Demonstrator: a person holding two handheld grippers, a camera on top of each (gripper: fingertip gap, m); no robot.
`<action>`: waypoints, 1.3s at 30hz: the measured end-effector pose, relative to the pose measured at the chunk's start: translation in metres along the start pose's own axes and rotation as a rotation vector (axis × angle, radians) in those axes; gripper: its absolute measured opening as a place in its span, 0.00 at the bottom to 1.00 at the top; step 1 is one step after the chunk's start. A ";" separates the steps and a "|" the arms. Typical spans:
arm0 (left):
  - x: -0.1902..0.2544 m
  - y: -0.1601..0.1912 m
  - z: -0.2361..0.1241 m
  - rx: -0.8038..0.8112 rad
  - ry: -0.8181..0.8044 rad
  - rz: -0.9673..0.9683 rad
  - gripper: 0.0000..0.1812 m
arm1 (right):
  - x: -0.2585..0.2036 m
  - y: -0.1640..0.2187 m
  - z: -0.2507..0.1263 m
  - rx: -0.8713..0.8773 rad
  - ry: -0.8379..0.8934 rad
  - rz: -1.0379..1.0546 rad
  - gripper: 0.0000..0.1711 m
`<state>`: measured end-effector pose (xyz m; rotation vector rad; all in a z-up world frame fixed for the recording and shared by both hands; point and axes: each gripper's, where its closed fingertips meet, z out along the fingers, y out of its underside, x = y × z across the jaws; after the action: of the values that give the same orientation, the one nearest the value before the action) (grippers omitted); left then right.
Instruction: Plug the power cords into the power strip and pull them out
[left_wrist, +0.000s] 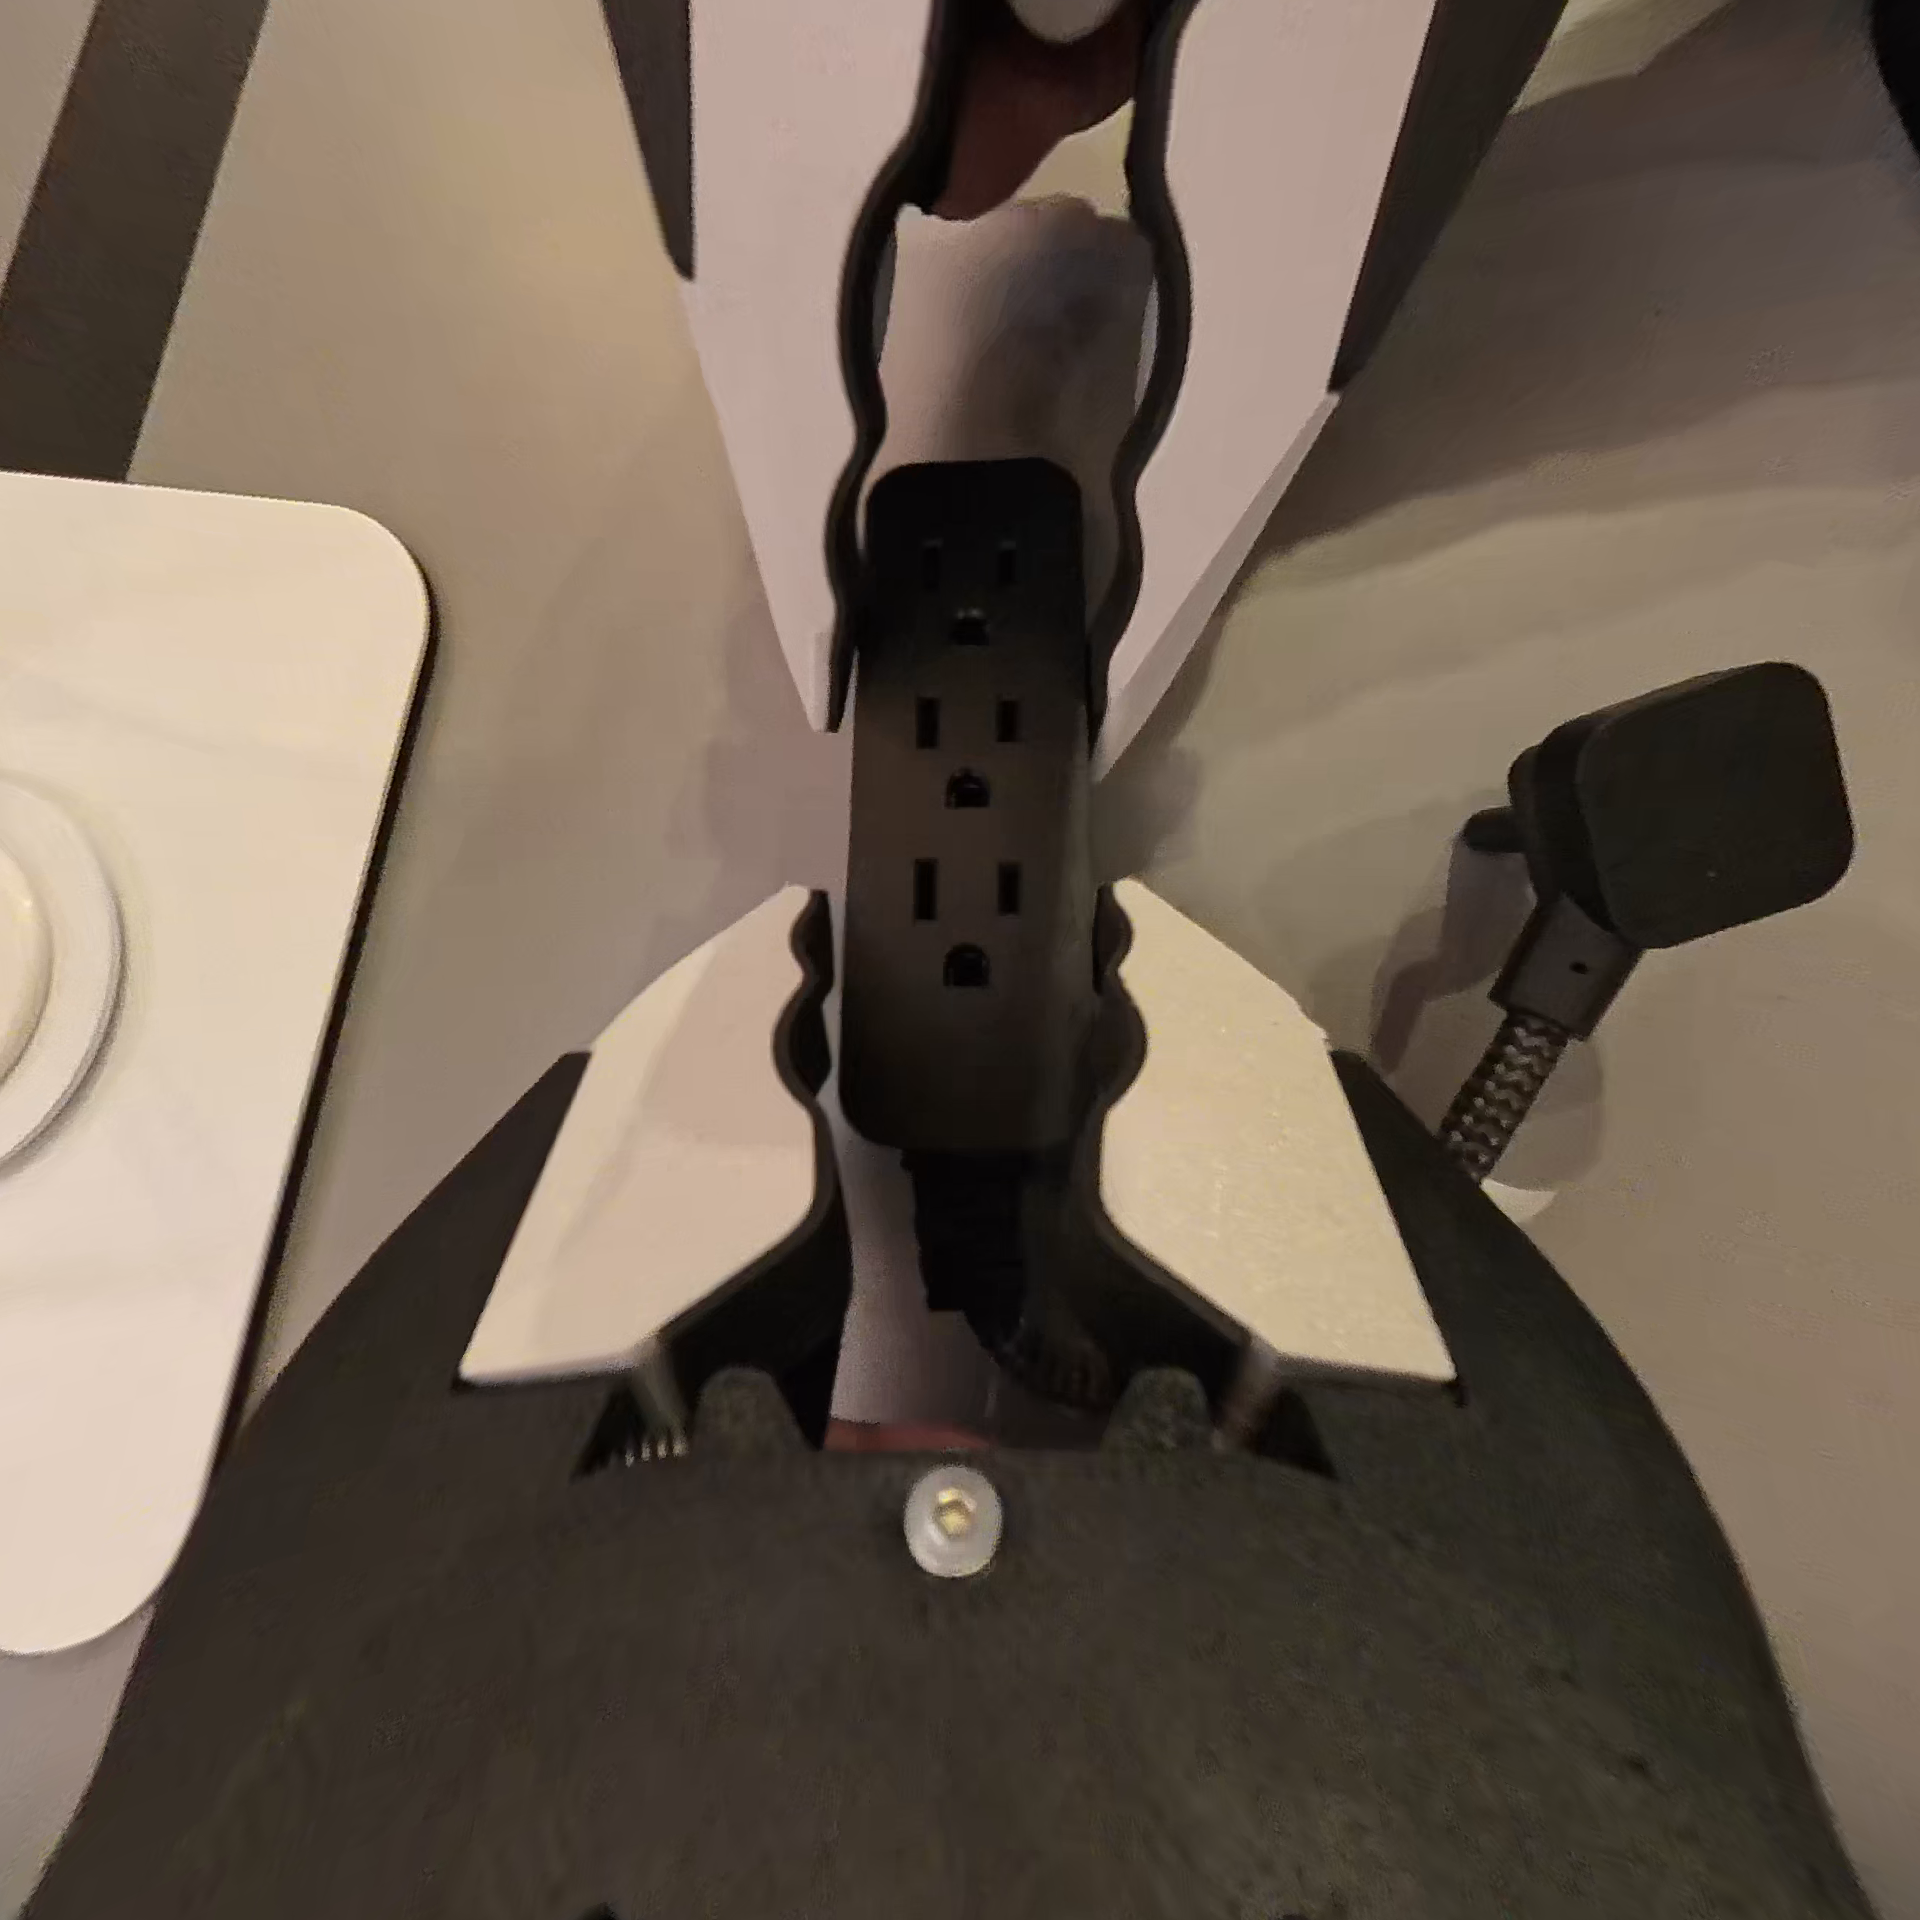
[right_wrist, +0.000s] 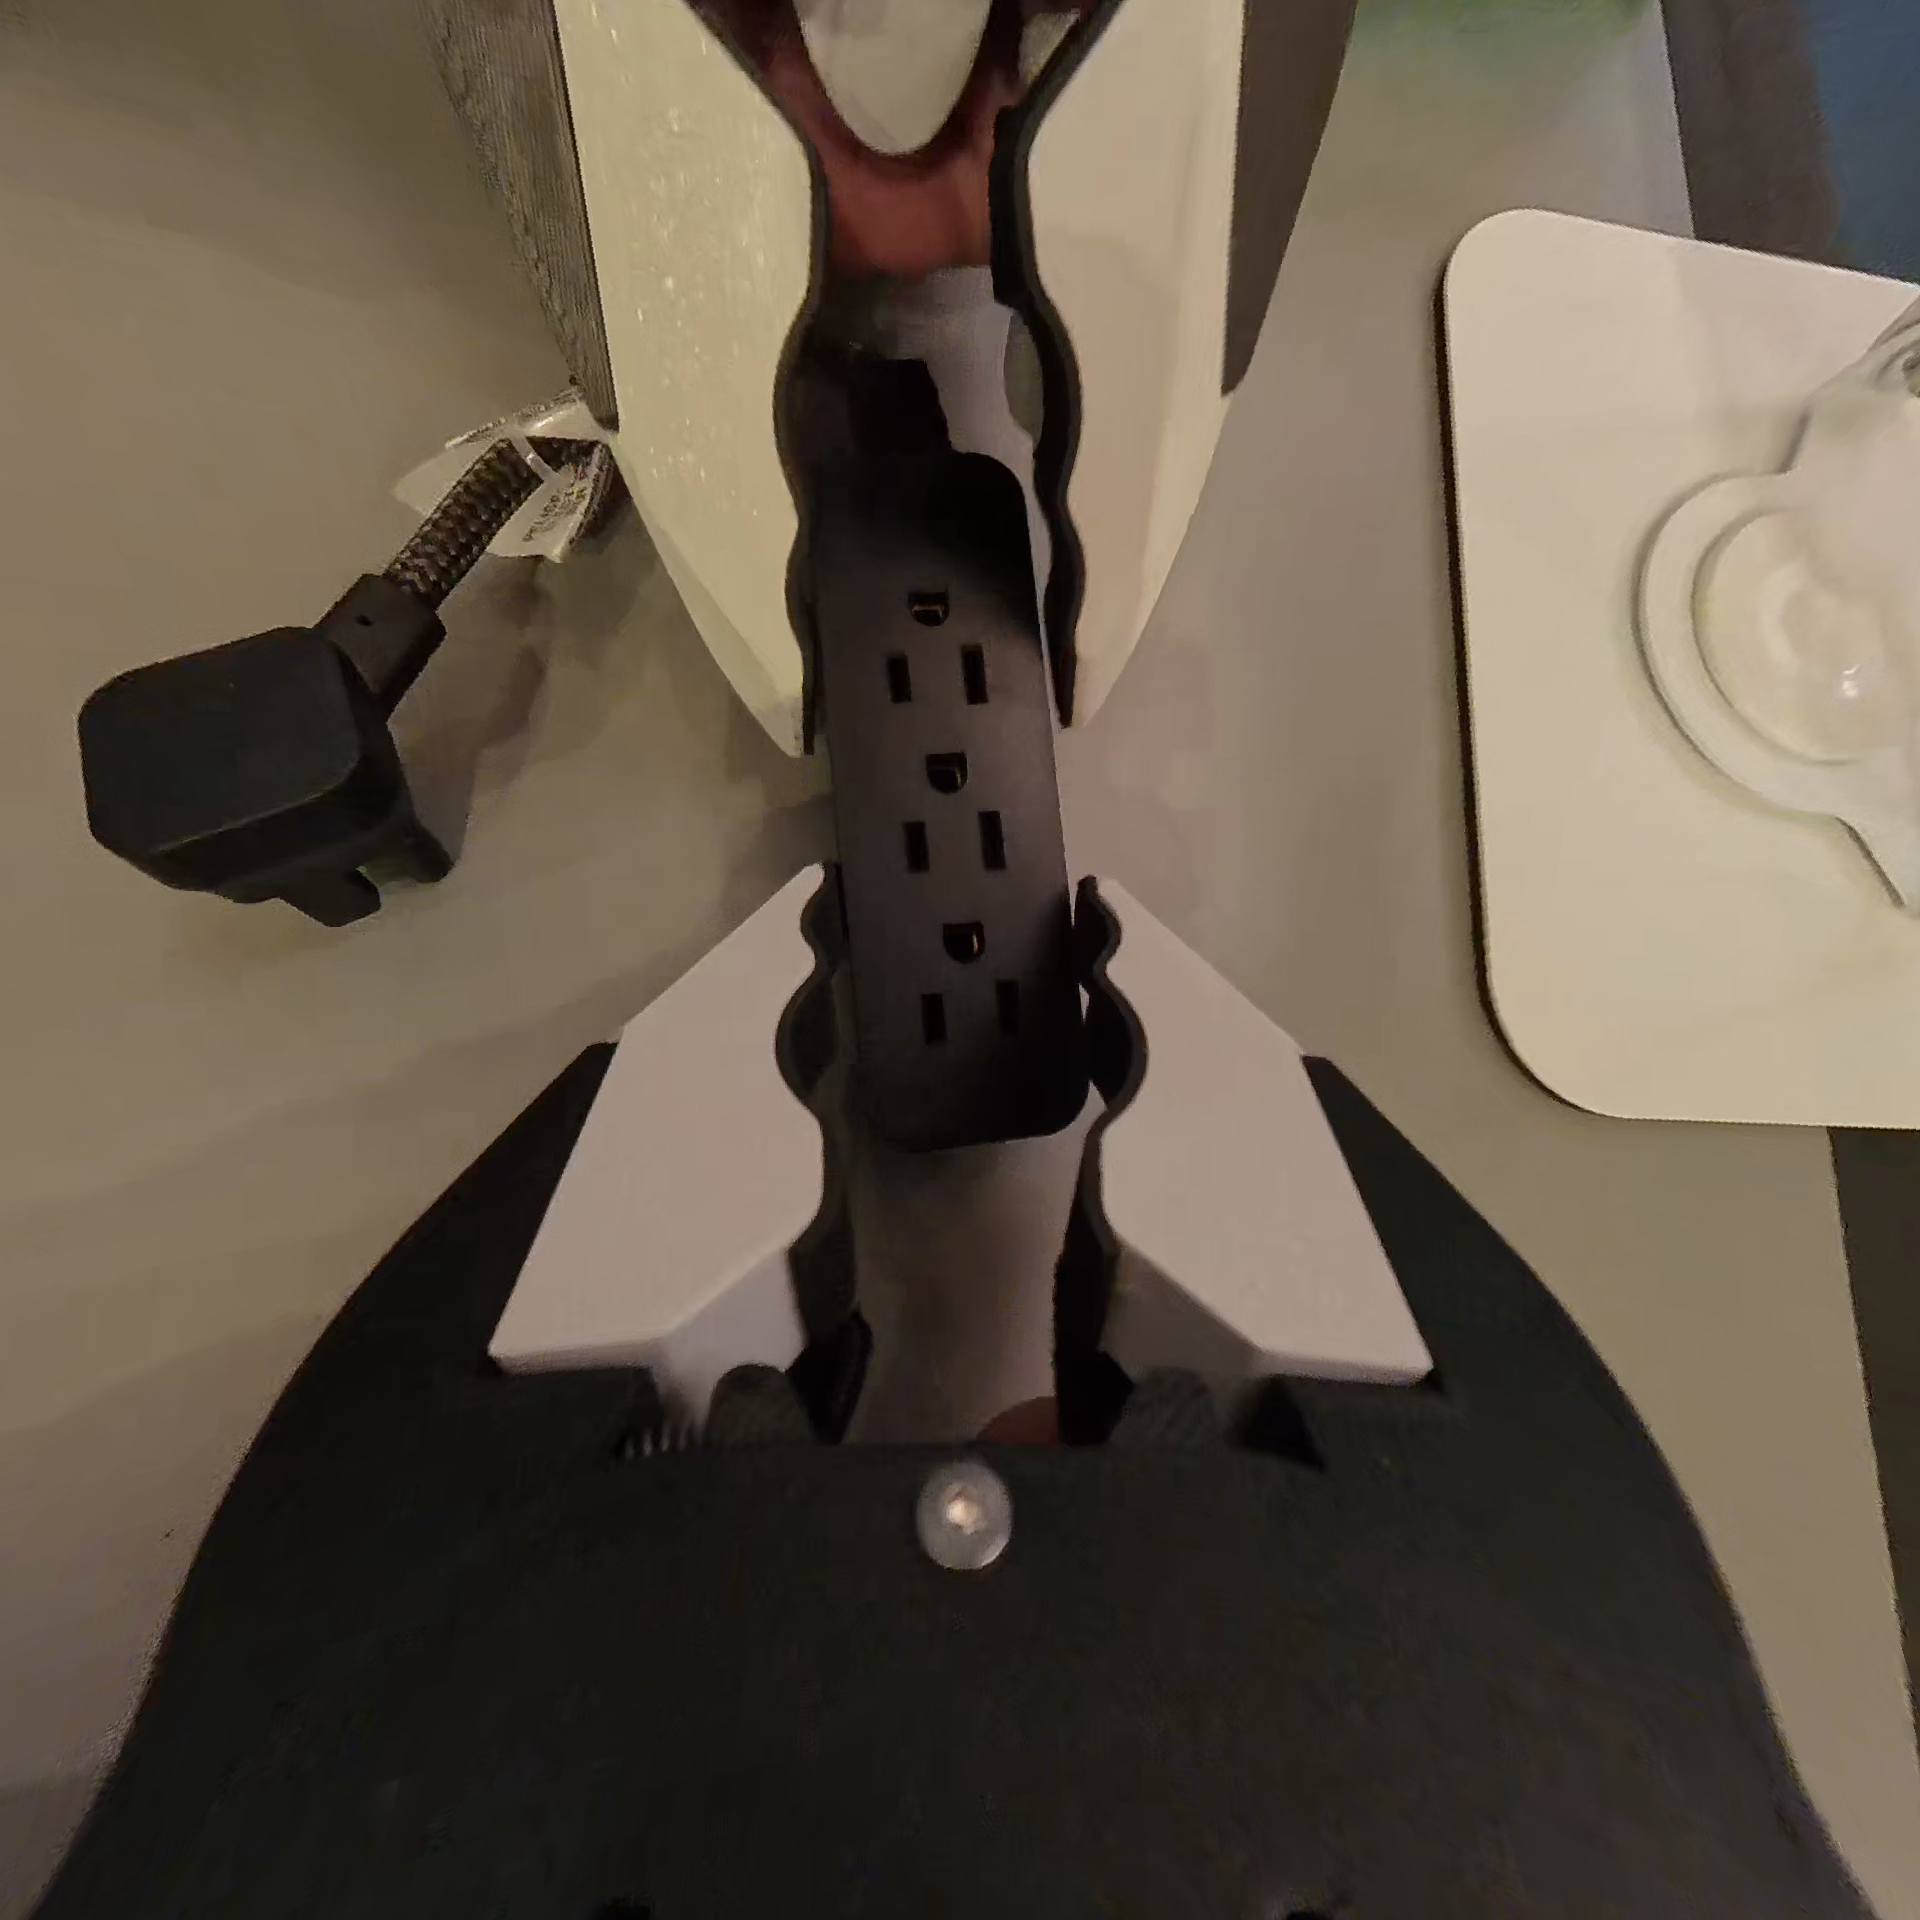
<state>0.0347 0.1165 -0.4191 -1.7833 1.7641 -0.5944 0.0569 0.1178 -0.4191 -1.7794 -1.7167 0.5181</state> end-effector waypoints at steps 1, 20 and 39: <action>-0.001 0.000 -0.001 -0.002 -0.007 -0.002 0.27 | -0.001 0.001 0.001 -0.005 -0.001 0.007 0.25; -0.006 -0.006 0.018 0.037 -0.065 0.014 0.25 | 0.004 0.002 0.001 -0.027 0.044 -0.007 0.24; -0.012 -0.005 -0.014 0.012 -0.083 -0.004 0.01 | 0.006 -0.006 -0.015 -0.040 0.088 -0.055 0.19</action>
<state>0.0287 0.1272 -0.4047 -1.7775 1.6987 -0.5244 0.0626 0.1218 -0.4037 -1.7509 -1.7208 0.3792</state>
